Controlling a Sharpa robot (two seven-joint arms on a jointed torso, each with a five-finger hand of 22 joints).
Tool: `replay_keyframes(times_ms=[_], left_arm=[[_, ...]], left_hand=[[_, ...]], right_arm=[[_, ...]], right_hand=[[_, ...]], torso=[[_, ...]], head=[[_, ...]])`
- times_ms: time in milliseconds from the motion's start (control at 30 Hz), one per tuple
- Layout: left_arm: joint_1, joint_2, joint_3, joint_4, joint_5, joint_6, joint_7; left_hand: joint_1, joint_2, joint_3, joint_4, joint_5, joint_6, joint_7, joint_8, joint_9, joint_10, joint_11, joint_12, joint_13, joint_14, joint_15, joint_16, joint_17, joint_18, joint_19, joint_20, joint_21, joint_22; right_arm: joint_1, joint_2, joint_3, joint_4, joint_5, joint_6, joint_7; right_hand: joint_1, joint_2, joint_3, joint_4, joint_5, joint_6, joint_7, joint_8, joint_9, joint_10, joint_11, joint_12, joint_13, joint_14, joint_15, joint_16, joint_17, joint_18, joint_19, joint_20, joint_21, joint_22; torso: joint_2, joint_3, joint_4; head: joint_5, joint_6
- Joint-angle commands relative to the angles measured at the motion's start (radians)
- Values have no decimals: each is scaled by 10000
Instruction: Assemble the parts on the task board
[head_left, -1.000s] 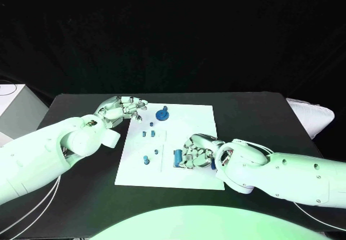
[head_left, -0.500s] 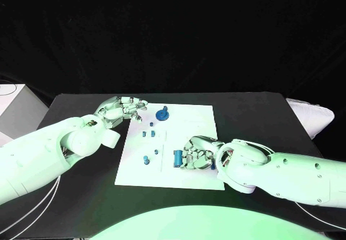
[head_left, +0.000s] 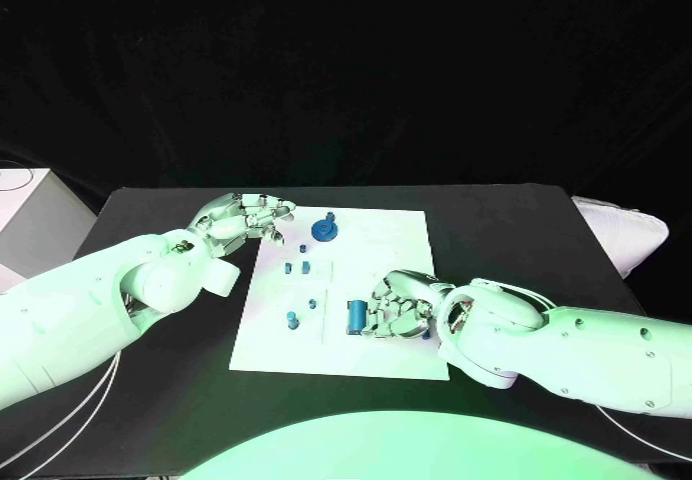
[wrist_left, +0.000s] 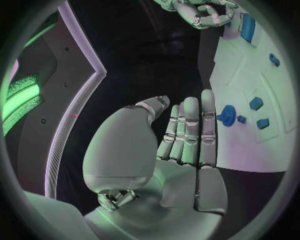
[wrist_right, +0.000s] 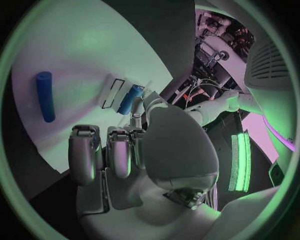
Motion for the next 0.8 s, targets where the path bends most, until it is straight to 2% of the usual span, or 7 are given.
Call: replay_keyframes(times_ms=[33,200,367,400,500,600,800], left_arm=[[-2,8,4,20,-8,142,84],[-3,-7,4,37,4,109,230],[-3,7,5,89,19,55,308],[-3,12,5,114,21,49,321],[-3,19,5,147,24,42,331],[-3,20,5,171,25,42,334],[-7,32,5,192,23,53,333]], left_hand=[[-84,23,-10,54,-11,-82,20,53,-11,-62,-16,55,-16,-76,-6,-8,3,154,59,-4,-42,-9],[-81,26,-10,58,-11,-83,20,56,-12,-61,-16,58,-16,-77,-6,-8,3,154,61,-4,-46,-11],[-77,31,-8,62,-10,-81,19,59,-12,-55,-18,64,-15,-77,-6,-7,3,154,63,-4,-48,-14],[-77,31,-8,62,-10,-81,19,59,-12,-55,-18,64,-15,-77,-6,-7,3,154,63,-4,-48,-14],[-69,39,-7,66,-9,-79,17,65,-12,-42,-21,75,-13,-78,-8,-7,3,153,67,-4,-53,-18],[-69,39,-7,66,-9,-79,17,65,-12,-42,-21,75,-13,-78,-8,-7,3,153,67,-4,-53,-18],[-69,39,-7,66,-9,-79,17,65,-12,-42,-21,75,-13,-78,-8,-7,3,153,67,-4,-53,-18]], right_arm=[[8,-290,47,238,1014,-786,501],[136,-1062,125,514,2135,-967,747],[247,-1901,147,601,2378,-811,866],[261,-2122,148,609,2244,-737,857],[263,-2509,147,627,1800,-606,741],[208,-2813,141,710,1242,-526,497],[40,-3067,131,926,-33,-550,-227]], right_hand=[[-151,-6,41,8,70,-276,119,-232,-87,1047,108,35,2629,1079,39,41,2634,-74,787,16,-93,2124],[-253,-41,84,-5,89,-743,451,-923,-369,1047,390,35,2629,1078,268,39,2630,-19,712,191,-394,1993],[-361,-208,-125,-5,97,-1250,854,-1905,-814,1047,745,35,2629,1064,570,8,2570,0,684,444,-524,1946],[-410,-205,-331,-17,517,-1170,896,-2113,-923,1047,789,35,2629,1062,618,5,2563,6,681,513,-542,1943],[-413,-219,-438,-19,588,-1121,901,-2194,-964,1047,799,35,2629,1057,629,-4,2545,13,675,533,-569,1933],[-450,-235,-819,-3,647,-1008,898,-2347,-1037,1037,803,14,2618,1048,629,-23,2510,28,661,563,-635,1909],[-627,-128,-1737,41,1204,-599,816,-2496,-1088,908,737,-258,2479,1031,589,-60,2444,8,696,542,-542,1960]], torso=[[-13,3,-12],[-24,-17,-39],[-37,-54,-35],[-41,-59,-42],[-43,-19,-70],[-36,7,-59],[-33,-6,-80]], head=[[-20,2],[-75,2],[-118,2],[-153,2],[-175,2],[-259,2],[-360,2]])
